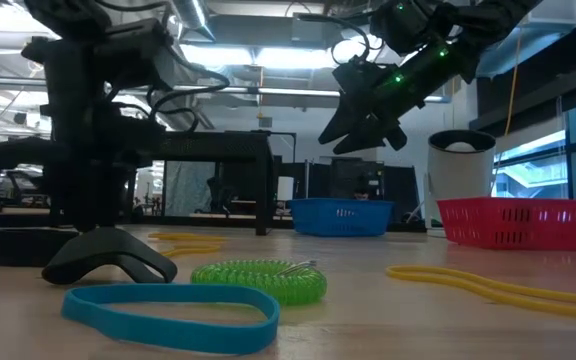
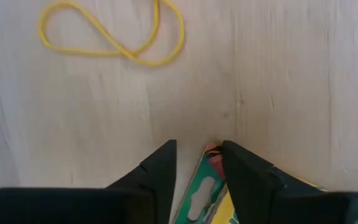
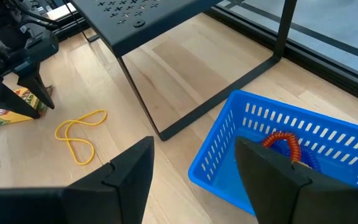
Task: Pick & Place Office Desk Supplies
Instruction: Put the crayon box into the green bin
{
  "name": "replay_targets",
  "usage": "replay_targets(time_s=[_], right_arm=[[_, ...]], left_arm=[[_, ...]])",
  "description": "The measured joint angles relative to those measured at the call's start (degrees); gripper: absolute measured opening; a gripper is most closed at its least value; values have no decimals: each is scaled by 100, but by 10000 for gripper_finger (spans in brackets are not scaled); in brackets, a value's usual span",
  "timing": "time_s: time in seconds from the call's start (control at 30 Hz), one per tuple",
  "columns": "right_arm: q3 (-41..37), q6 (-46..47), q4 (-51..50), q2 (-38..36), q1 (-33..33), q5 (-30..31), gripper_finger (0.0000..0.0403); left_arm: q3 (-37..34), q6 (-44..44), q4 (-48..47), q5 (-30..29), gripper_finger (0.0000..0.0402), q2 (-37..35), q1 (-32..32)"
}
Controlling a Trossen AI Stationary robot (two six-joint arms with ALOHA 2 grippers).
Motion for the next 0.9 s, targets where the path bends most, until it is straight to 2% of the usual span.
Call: replay_targets(time_s=[0.2, 0.47, 0.6, 0.77, 0.9], right_arm=[[1, 2, -2, 0, 0, 0, 223], [0, 23, -13, 2, 0, 0, 223], [0, 37, -37, 2, 0, 0, 223], [0, 37, -39, 2, 0, 0, 223], [0, 36, -39, 2, 22, 0, 223]], left_arm=[[312, -39, -138, -321, 90, -5, 15], [715, -42, -1074, -528, 92, -17, 20], [715, 153, -1323, -325, 96, -17, 87], [630, 570, -1240, -247, 97, -22, 263], [426, 586, -1101, 81, 97, -22, 444]])
